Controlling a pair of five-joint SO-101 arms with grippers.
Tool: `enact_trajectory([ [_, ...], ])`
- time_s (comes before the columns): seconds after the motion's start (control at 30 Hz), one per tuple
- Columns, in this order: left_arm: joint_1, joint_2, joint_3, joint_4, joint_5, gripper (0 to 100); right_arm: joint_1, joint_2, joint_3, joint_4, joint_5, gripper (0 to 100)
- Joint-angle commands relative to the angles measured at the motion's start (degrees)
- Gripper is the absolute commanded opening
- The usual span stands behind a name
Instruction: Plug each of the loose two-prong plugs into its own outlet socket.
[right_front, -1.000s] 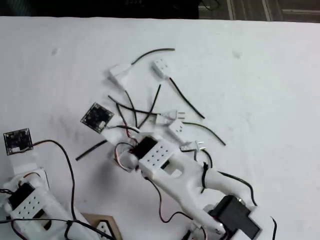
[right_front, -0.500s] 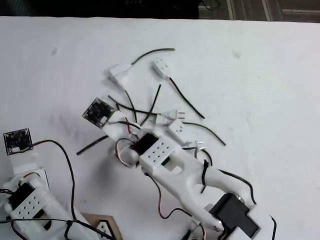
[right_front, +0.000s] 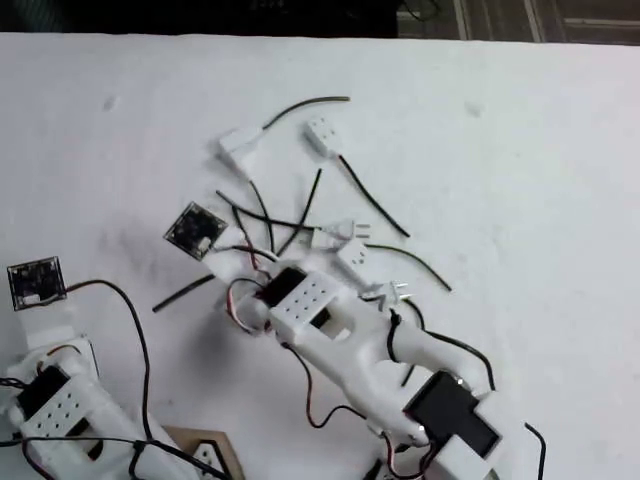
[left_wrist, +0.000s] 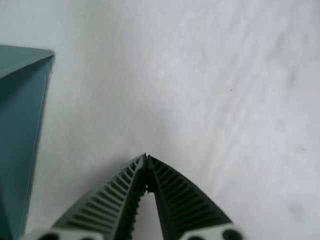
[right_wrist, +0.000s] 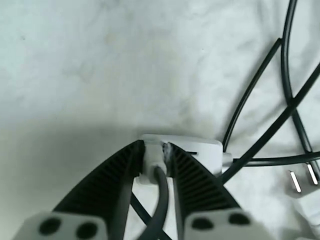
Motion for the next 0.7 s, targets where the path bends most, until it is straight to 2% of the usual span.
enact_trajectory([
  [0.0, -0.2, -1.0, -0.2, -0.9, -0.4, 2, 0.7, 0.5, -1.7, 2.1, 0.4, 1.7],
  [0.2, -0.2, -1.0, -0.2, -0.9, -0.4, 2, 0.5, 2.9, 1.5, -0.2, 3.8, 1.7],
  [0.57, -0.2, -1.0, 0.3, -0.9, -0.4, 2, -0.1, 2.8, 1.6, 0.5, 4.0, 1.9],
  [0.67, -0.2, -1.0, 0.3, -1.0, -0.4, 2, -0.7, -2.5, 1.4, 5.0, 3.6, 10.4],
])
